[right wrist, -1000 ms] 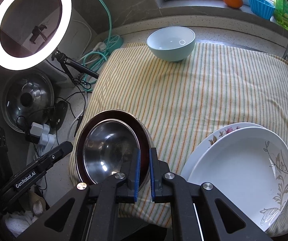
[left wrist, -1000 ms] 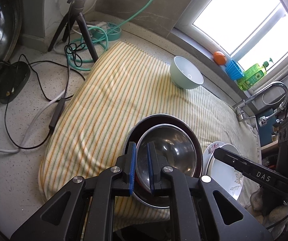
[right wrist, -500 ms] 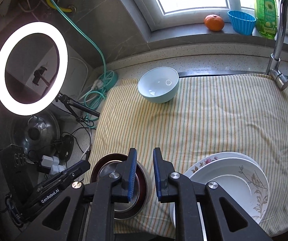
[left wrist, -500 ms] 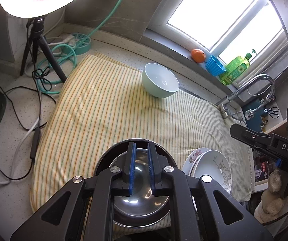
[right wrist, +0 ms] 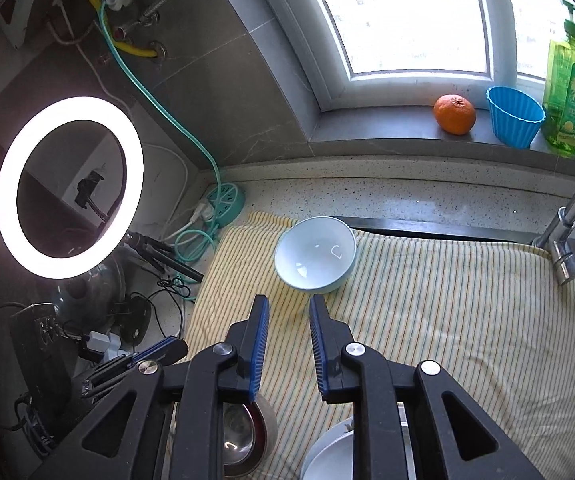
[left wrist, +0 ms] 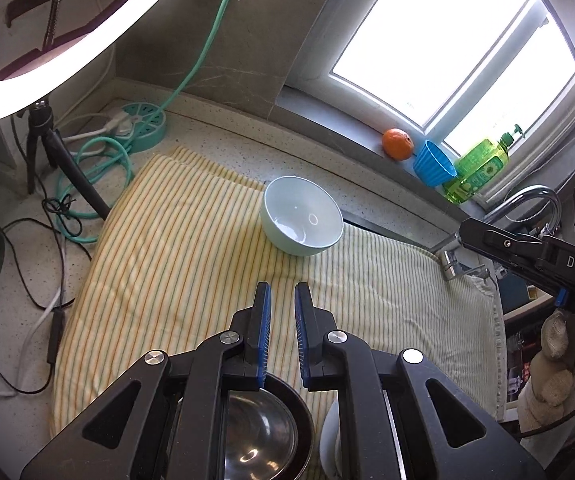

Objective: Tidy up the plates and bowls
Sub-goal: 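Move both grippers to the rim of the pale blue bowl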

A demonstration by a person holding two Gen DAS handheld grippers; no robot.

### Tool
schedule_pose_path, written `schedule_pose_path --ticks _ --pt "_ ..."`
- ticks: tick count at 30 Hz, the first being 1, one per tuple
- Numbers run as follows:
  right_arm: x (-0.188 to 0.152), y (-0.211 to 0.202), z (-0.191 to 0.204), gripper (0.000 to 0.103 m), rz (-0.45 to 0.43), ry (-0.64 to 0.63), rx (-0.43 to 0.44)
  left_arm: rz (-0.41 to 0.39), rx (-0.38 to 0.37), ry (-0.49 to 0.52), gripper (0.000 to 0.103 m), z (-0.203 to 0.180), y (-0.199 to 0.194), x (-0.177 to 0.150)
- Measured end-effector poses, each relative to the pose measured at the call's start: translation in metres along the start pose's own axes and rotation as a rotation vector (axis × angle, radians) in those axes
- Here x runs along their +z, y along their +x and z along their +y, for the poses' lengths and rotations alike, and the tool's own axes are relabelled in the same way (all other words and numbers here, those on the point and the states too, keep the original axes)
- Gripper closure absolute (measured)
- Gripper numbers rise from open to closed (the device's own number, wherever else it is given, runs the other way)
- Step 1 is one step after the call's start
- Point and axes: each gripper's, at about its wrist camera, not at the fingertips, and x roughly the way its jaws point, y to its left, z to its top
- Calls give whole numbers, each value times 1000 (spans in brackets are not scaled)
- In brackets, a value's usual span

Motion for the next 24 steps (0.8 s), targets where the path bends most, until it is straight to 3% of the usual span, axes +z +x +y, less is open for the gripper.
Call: schedule_pose_path --ticks 10,24 --pt "34 69 -40 84 116 -48 23 52 48 -112 93 -9 55 28" --pt "54 147 -85 84 231 13 76 117 100 -219 93 2 114 58"
